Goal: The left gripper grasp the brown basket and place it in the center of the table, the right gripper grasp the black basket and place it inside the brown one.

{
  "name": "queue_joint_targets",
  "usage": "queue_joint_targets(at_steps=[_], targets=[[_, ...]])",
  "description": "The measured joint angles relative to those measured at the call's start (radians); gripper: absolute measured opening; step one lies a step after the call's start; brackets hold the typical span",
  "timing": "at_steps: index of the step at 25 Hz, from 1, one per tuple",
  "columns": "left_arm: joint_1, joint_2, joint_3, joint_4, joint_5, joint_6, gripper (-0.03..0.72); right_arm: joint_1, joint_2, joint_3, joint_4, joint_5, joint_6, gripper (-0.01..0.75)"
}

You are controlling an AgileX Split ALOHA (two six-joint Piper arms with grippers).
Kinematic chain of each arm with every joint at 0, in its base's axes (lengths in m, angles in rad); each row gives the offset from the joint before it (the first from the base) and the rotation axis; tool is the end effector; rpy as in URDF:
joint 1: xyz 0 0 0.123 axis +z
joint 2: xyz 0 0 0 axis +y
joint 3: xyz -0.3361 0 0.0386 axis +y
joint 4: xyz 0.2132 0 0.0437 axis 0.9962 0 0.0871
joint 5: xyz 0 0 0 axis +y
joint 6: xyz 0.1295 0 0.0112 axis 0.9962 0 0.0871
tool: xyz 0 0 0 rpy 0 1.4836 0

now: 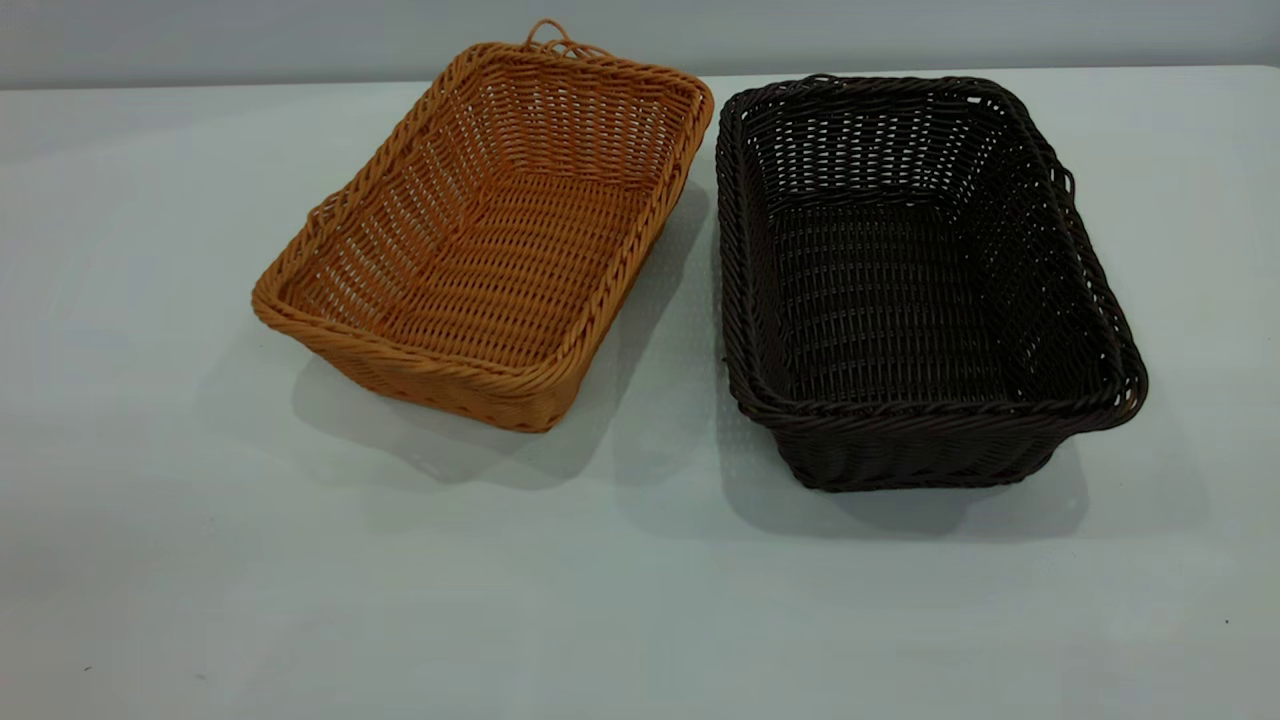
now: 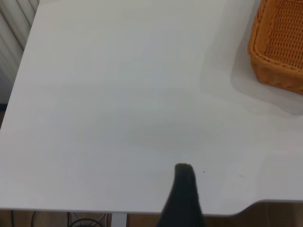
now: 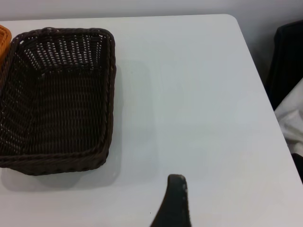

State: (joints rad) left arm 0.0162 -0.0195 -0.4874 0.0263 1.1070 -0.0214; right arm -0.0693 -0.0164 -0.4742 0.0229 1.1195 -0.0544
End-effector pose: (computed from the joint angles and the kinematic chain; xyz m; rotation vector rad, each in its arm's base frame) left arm -0.0585 0.0021 0.2329 -0.0412 2.0831 0.0285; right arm -0.0576 0.0067 0.2280 0.0140 2.1126 -0.0461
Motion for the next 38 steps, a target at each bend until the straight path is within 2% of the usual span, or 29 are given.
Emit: queue_joint_targets(at_steps=[8, 14, 18, 29, 34, 38], targets=[[0.0, 0.001, -0.001, 0.0, 0.0, 0.0, 0.572, 0.001, 0.0, 0.0, 0.0, 0.0, 0.0, 0.59], [0.0, 0.174, -0.117, 0.0, -0.06, -0.032, 0.572, 0.001, 0.0, 0.0, 0.001, 0.0, 0.0, 0.59], [0.0, 0.402, -0.196, 0.0, -0.18, -0.036, 0.572, 0.001, 0.0, 0.0, 0.003, 0.0, 0.009, 0.59], [-0.006, 1.075, -0.334, -0.045, -0.642, -0.028, 0.572, 0.001, 0.0, 0.0, 0.0, 0.0, 0.026, 0.59], [-0.074, 1.357, -0.434, -0.07, -0.794, 0.021, 0.572, 0.001, 0.0, 0.0, -0.003, -0.004, 0.026, 0.59], [-0.146, 1.589, -0.561, -0.071, -0.826, 0.061, 0.572, 0.001, 0.036, -0.015, -0.002, -0.024, 0.026, 0.59]])
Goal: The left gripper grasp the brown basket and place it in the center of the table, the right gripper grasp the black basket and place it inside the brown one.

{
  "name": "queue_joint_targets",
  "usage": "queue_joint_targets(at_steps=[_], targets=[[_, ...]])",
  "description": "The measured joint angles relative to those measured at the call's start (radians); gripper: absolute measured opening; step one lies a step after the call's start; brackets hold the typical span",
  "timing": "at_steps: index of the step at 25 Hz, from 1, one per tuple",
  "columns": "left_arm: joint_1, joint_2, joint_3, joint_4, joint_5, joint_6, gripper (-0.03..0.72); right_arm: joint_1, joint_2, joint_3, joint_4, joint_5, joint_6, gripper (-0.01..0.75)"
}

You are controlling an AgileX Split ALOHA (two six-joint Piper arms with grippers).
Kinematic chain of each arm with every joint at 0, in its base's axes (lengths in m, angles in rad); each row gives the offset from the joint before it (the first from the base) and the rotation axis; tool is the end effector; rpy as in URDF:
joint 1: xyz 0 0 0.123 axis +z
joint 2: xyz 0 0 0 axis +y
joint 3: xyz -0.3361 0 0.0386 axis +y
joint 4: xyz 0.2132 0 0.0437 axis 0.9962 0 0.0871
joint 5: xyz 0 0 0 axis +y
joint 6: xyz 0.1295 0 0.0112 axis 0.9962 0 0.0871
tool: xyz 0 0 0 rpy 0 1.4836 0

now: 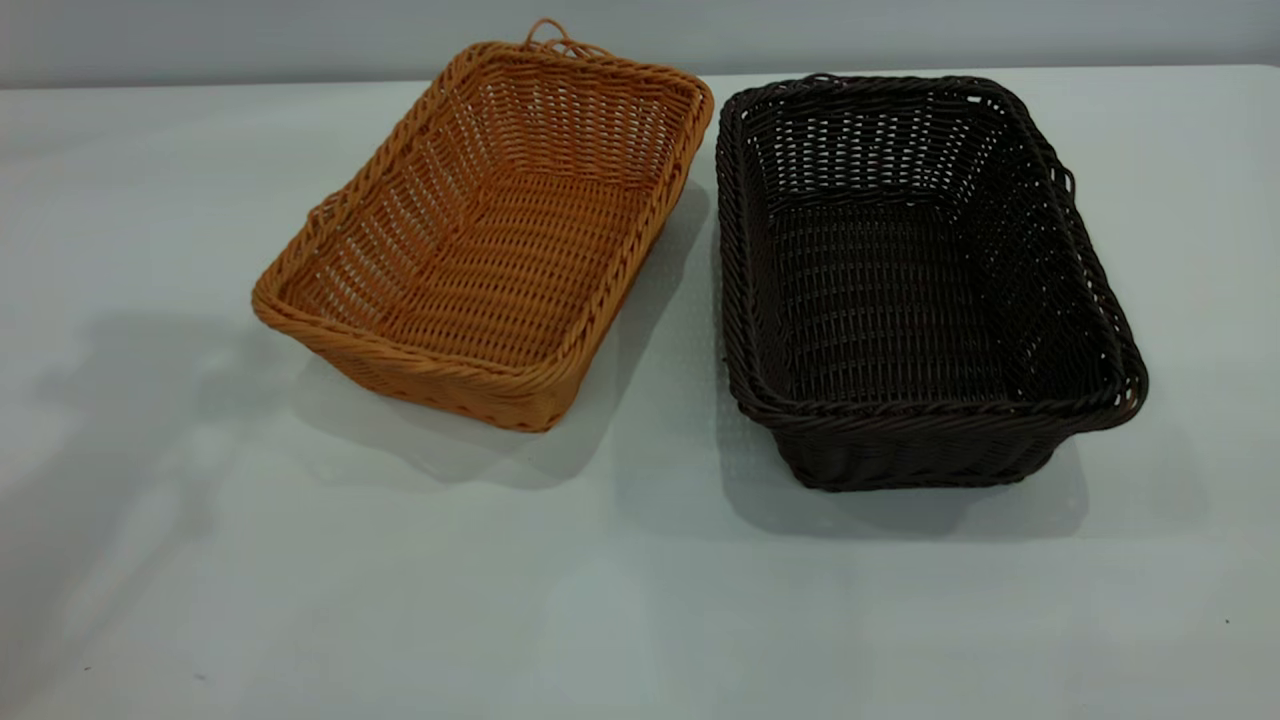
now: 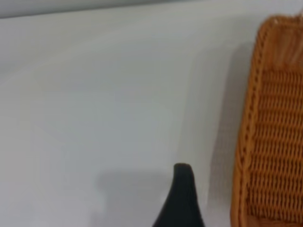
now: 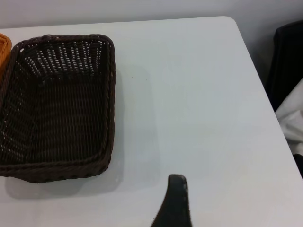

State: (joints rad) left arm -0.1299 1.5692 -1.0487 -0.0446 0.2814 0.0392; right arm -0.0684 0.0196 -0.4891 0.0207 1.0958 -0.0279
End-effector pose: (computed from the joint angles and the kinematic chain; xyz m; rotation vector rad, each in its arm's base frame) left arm 0.3398 -0.0460 0.3058 0.1507 2.2816 -0.0838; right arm -0.0532 0.0060 0.2368 0.0417 2.1095 -0.0325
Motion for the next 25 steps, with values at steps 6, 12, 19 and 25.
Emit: queue_joint_targets(at_steps=[6, 12, 19, 25], targets=[[-0.079, 0.305, -0.169, -0.001, -0.005, 0.044, 0.572, 0.0, 0.154, -0.027, 0.026, -0.054, 0.0, 0.59], [-0.109, 0.523, -0.309, -0.005, -0.007, 0.049, 0.572, 0.0, 0.366, -0.072, 0.054, -0.106, 0.0, 0.59], [-0.126, 0.679, -0.421, -0.018, -0.001, 0.051, 0.557, 0.0, 0.619, -0.11, 0.144, -0.159, 0.0, 0.59], [-0.132, 0.754, -0.456, -0.019, -0.007, 0.053, 0.464, 0.0, 0.812, -0.136, 0.267, -0.166, -0.028, 0.59]])
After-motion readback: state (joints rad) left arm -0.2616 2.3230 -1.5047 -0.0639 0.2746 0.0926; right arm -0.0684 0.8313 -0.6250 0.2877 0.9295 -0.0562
